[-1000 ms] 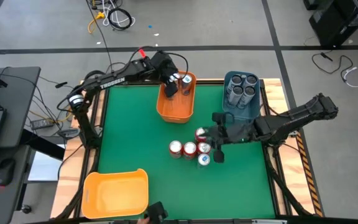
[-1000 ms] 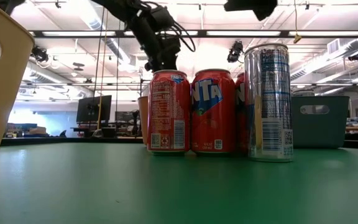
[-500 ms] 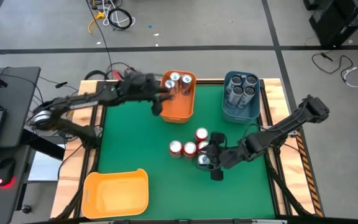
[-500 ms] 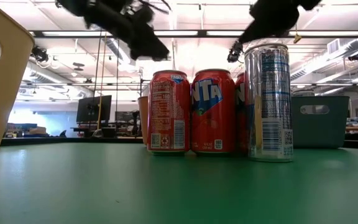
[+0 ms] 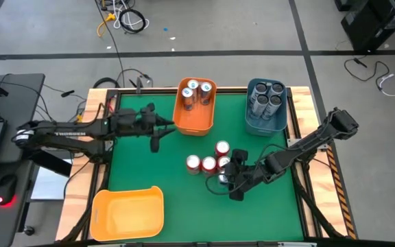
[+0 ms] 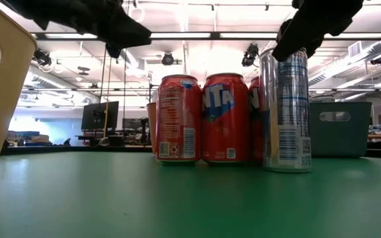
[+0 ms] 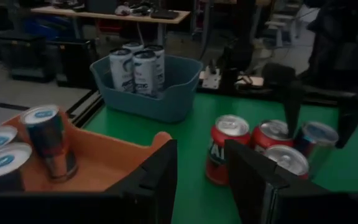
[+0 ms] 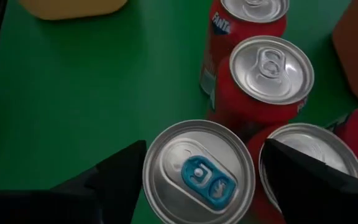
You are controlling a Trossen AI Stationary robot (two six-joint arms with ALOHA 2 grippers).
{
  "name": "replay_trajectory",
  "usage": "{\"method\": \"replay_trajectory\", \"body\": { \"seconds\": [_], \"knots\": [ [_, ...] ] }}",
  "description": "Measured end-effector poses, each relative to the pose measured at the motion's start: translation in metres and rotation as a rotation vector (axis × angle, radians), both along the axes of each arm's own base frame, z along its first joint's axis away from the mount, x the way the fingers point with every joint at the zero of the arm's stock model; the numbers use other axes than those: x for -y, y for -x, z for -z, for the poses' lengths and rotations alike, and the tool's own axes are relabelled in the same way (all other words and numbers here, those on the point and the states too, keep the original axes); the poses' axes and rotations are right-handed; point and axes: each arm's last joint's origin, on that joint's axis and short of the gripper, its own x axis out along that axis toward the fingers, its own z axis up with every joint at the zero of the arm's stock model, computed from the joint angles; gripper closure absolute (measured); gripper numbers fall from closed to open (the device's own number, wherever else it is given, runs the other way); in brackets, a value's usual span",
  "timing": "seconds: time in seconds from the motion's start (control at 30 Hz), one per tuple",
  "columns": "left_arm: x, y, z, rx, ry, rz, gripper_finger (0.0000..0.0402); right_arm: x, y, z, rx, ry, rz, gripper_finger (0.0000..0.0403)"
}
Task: Sort soda cans
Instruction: Put the blue soda can into the orange bin
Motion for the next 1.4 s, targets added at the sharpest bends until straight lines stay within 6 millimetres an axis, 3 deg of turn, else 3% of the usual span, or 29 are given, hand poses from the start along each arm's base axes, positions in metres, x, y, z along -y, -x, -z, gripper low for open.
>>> {"method": "replay_trajectory", "body": {
  "seconds": [0.2, 0.63, 1.17, 1.3, 1.4],
  "knots": [
    [0.007, 0.001, 0.007, -0.024, -0.019, -0.039, 0.0265, -0.002, 0.002, -0.001, 0.004, -0.007, -0.005, 0.0178],
    [0.007, 0.001, 0.007, -0.026, -0.047, -0.066, 0.0265, -0.005, 0.001, -0.010, -0.030, 0.000, -0.043, 0.0178],
    [0.007, 0.001, 0.007, -0.027, -0.047, -0.066, 0.0265, -0.002, -0.015, -0.069, 0.040, 0.047, -0.080, 0.0176],
    [0.007, 0.001, 0.007, -0.028, -0.049, -0.066, 0.0265, 0.014, -0.024, -0.095, 0.082, 0.075, -0.046, 0.0176],
    [0.007, 0.001, 0.007, -0.028, -0.050, -0.066, 0.0265, 0.037, -0.031, -0.115, 0.111, 0.170, 0.033, 0.0176]
  ]
}}
